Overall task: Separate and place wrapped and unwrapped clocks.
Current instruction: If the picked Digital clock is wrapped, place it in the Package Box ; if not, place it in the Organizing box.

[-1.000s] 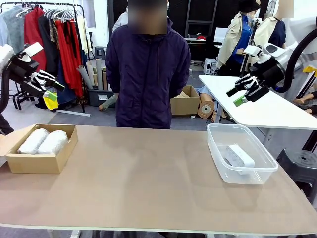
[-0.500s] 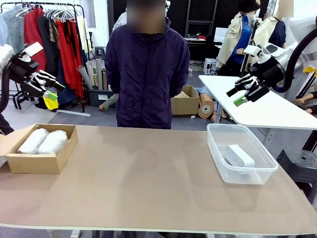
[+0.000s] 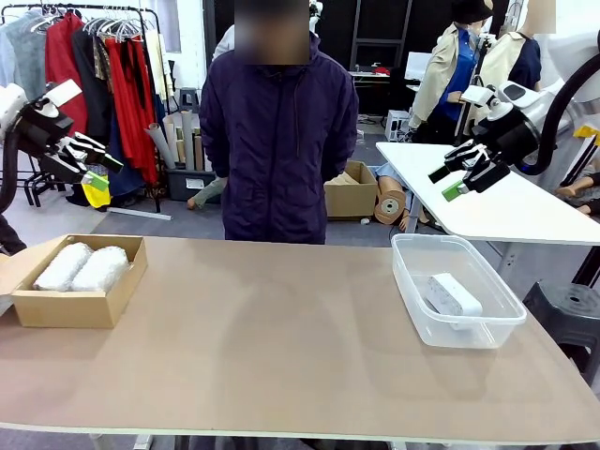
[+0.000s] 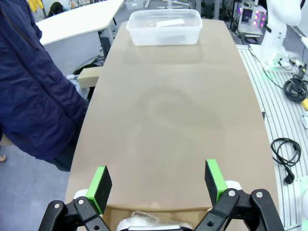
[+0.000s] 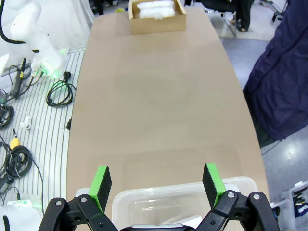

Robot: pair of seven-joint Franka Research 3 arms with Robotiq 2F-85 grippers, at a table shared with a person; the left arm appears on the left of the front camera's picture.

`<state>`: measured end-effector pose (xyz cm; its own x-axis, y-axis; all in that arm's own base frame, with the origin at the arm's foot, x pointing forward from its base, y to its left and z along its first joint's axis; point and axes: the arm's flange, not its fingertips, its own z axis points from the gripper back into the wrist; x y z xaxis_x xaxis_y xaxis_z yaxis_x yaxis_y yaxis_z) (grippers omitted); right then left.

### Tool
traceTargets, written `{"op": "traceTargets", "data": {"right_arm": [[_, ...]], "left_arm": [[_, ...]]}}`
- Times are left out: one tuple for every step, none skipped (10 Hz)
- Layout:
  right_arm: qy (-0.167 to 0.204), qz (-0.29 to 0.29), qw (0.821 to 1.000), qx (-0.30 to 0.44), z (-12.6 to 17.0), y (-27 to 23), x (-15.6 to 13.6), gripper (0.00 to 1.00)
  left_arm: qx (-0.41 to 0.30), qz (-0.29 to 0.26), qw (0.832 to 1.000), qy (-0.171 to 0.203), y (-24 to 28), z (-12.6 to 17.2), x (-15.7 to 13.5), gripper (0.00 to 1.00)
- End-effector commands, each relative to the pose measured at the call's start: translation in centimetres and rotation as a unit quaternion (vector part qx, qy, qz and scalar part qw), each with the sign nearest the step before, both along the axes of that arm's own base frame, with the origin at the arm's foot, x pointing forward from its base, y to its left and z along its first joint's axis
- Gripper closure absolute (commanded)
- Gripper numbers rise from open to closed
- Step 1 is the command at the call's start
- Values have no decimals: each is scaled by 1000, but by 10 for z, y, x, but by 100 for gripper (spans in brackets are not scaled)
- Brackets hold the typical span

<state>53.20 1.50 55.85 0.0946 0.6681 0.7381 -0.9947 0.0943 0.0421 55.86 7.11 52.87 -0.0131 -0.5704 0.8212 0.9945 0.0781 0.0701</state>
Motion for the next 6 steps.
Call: {"op": "traceTargets", "data": {"right_arm": [[-1,2,1000,1,2,0,0,0],[-1,2,1000,1,2,0,0,0],[-1,2,1000,1,2,0,0,0],[-1,2,1000,1,2,0,0,0],[-1,2,1000,1,2,0,0,0],[-1,2,1000,1,2,0,0,0]], "left_arm": [[8,0,1000,0,-1,-1,0,0],[8,0,1000,0,-1,-1,0,0],[8,0,1000,0,-1,-1,0,0],[8,0,1000,0,-1,-1,0,0],[8,0,1000,0,-1,-1,0,0],[8,0,1000,0,-1,-1,0,0]]}}
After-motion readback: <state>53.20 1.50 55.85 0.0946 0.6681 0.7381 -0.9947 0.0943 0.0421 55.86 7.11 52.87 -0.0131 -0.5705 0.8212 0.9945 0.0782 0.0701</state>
